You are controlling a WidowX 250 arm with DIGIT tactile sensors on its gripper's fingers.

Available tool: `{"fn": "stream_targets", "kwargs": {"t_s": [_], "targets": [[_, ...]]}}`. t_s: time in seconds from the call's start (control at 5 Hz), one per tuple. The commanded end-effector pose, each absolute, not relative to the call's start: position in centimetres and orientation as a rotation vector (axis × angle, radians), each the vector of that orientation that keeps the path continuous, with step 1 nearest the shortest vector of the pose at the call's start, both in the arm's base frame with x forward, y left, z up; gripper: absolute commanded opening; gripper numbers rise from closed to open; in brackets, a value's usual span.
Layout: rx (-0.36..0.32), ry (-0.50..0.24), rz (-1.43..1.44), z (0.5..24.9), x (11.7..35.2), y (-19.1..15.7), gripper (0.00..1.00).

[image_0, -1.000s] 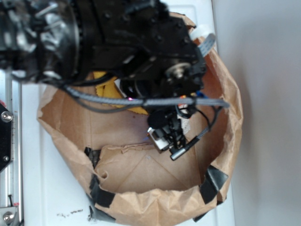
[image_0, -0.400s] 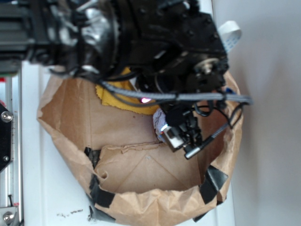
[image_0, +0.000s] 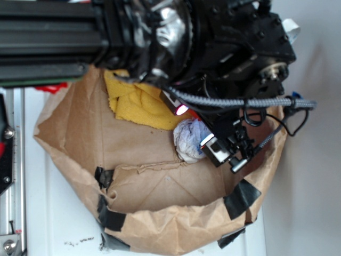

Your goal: Grab the white paper.

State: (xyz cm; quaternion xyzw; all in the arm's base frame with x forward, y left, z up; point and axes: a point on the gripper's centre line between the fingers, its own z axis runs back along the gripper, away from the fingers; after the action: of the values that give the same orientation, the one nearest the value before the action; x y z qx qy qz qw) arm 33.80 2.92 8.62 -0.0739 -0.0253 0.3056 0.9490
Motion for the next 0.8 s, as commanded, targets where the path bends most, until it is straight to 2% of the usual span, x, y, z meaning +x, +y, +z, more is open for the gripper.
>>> {"fn": "stream_targets", "kwargs": {"t_s": [0.0,0.6], "targets": [[-0.170,-0.141,0.626,11.4,32.2,3.3,1.00],[-0.183,-0.145,0.654,10.2,33.8,1.6,1.00]]}}
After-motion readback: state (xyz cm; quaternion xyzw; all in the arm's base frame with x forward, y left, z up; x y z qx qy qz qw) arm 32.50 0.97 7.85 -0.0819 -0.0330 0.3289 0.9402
